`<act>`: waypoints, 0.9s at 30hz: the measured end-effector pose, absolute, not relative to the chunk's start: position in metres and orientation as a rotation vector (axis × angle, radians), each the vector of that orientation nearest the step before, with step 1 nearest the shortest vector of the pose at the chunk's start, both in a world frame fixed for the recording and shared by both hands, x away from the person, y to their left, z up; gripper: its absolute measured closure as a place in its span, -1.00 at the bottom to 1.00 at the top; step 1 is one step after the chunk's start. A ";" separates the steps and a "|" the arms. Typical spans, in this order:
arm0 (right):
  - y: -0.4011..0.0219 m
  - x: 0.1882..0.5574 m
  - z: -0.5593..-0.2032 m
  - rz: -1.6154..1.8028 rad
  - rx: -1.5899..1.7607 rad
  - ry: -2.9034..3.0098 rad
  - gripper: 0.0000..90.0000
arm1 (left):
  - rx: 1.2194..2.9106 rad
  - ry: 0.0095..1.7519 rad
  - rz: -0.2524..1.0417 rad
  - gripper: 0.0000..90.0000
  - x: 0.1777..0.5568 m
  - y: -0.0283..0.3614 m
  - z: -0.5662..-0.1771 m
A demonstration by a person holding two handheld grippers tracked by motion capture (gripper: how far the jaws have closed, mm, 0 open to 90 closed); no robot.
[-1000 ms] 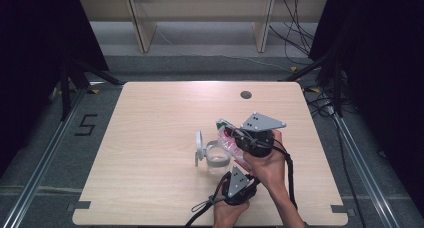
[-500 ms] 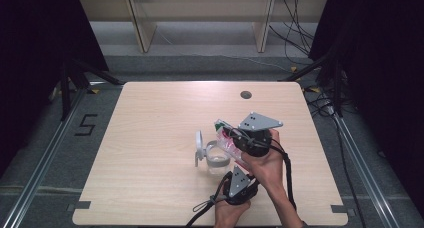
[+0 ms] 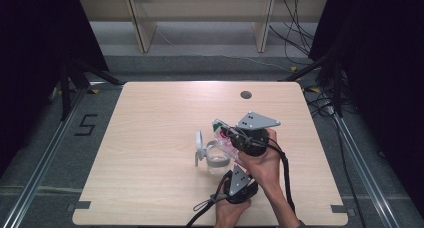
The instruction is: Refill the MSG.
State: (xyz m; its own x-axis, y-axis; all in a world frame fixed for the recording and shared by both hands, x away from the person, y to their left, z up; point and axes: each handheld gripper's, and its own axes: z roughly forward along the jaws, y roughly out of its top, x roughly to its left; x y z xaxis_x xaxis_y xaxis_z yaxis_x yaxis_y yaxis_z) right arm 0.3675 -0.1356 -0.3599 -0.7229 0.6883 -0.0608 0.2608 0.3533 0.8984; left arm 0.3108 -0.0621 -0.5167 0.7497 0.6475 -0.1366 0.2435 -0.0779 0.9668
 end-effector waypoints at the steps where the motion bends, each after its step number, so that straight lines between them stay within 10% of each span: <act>1: -0.135 0.367 -0.360 1.335 0.821 2.199 1.00 | 1.655 0.723 0.386 0.73 0.311 -0.062 -0.516; 27: -0.126 0.368 -0.358 1.270 0.783 2.224 1.00 | 1.630 0.713 0.368 0.74 0.312 -0.066 -0.513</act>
State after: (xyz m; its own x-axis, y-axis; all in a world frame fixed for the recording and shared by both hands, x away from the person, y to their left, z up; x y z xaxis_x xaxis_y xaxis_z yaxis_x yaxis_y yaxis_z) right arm 0.3680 -0.1263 -0.3581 -0.7325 0.6720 -0.1091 0.2475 0.4122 0.8768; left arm 0.3115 -0.0656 -0.5133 0.7576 0.6342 -0.1547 0.2413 -0.0519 0.9691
